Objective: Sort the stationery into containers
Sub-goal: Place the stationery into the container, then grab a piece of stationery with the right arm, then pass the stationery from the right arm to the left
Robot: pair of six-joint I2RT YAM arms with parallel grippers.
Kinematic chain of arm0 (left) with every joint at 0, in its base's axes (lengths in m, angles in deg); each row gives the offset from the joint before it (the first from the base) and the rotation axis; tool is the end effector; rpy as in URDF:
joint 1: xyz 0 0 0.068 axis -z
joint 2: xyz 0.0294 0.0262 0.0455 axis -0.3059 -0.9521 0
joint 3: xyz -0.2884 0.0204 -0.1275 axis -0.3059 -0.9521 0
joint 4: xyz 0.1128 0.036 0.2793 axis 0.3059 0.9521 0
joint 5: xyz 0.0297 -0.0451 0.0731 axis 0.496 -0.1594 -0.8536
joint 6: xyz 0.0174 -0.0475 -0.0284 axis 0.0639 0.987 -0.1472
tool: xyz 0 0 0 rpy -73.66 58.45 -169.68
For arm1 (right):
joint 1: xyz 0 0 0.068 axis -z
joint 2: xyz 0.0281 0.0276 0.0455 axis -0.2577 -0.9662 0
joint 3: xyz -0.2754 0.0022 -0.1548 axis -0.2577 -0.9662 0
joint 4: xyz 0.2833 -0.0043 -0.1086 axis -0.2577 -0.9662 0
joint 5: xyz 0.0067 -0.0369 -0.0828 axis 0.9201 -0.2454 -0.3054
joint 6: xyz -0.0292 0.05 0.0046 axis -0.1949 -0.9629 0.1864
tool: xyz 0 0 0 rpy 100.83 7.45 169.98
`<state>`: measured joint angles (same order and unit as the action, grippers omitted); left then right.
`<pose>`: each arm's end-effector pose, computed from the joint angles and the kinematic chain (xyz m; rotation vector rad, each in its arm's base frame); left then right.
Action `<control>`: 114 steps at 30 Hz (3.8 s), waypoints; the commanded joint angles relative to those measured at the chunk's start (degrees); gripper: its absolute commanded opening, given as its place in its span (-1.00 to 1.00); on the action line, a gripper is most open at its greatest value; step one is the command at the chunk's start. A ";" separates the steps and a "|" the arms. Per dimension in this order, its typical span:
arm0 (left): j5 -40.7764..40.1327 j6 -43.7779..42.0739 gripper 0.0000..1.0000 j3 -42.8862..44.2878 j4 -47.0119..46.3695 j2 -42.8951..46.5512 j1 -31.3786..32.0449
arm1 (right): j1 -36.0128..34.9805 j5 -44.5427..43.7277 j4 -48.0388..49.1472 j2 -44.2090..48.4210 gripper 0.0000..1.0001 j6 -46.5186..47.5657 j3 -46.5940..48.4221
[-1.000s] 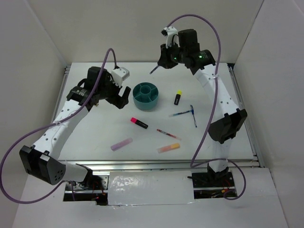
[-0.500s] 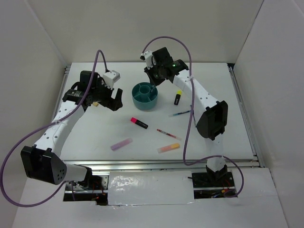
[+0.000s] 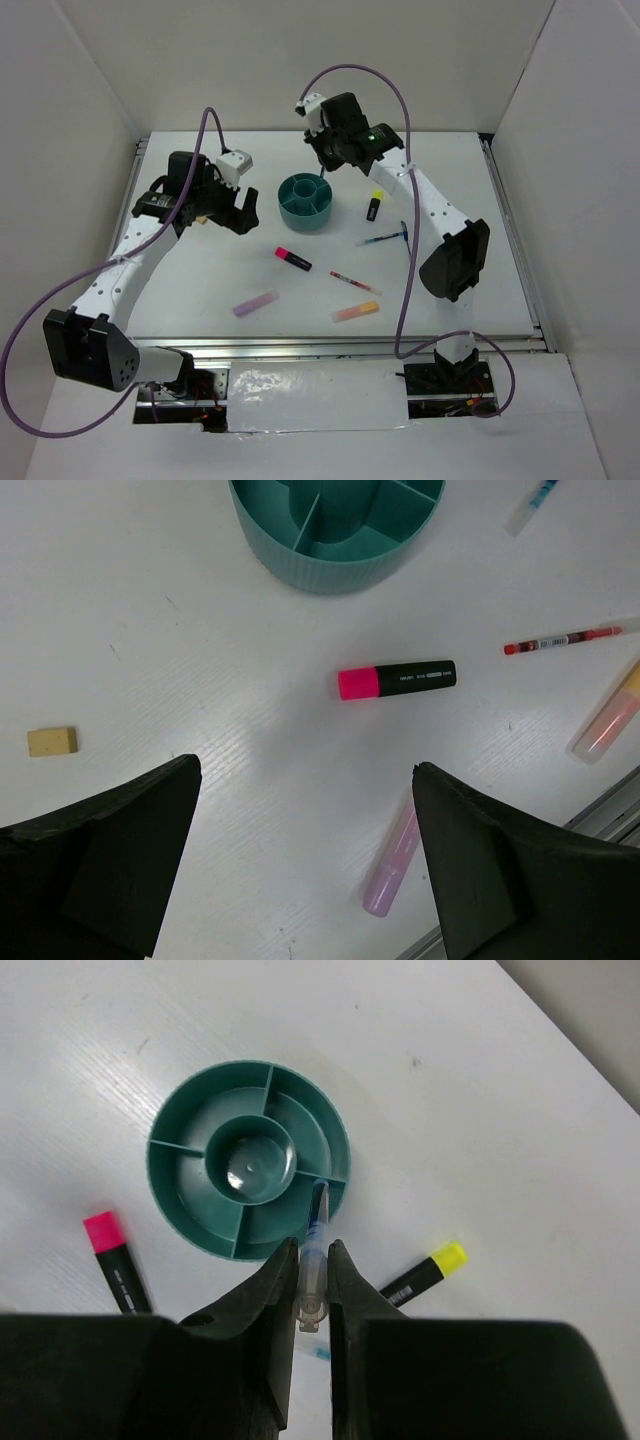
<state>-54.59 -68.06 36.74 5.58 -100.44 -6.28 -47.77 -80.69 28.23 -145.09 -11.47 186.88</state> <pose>0.3187 -0.0788 0.3806 0.5390 2.1543 -0.4111 0.4367 0.2800 0.4245 -0.8742 2.0549 0.1391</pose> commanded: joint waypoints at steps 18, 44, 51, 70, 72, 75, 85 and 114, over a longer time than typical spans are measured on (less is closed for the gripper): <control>0.59 2.37 0.98 -0.03 -5.92 -3.43 -0.54 | -4.16 4.26 1.90 -3.61 -0.57 0.55 1.15; 11.32 2.11 0.70 -7.06 -16.29 0.53 3.06 | 5.41 14.73 -3.65 27.48 -0.22 3.80 -47.49; 11.93 -0.36 0.72 -9.17 -17.70 2.29 5.96 | 5.42 10.07 2.76 30.58 -0.27 3.45 -59.75; 11.49 -0.71 0.79 -9.87 -17.96 3.17 7.89 | -5.65 6.73 9.81 14.15 -0.25 0.81 -56.33; 11.32 -0.80 0.80 -9.87 -17.96 3.08 7.90 | -6.09 6.29 9.98 13.01 -0.24 0.72 -55.90; 11.14 -1.15 0.80 -9.96 -17.79 3.26 7.98 | -7.15 5.24 10.68 11.25 -0.24 0.64 -55.37; 15.09 -11.67 0.73 -8.29 -11.13 5.27 9.12 | -8.38 5.99 6.04 8.69 -1.00 -4.79 -51.33; -3.19 -75.94 0.26 -13.13 -14.97 0.10 48.32 | 7.79 26.59 -3.03 17.40 -1.00 -36.98 -45.17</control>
<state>-57.62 -137.98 21.42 -5.96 -97.93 41.74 -39.55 -53.92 25.83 -131.39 -44.50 142.27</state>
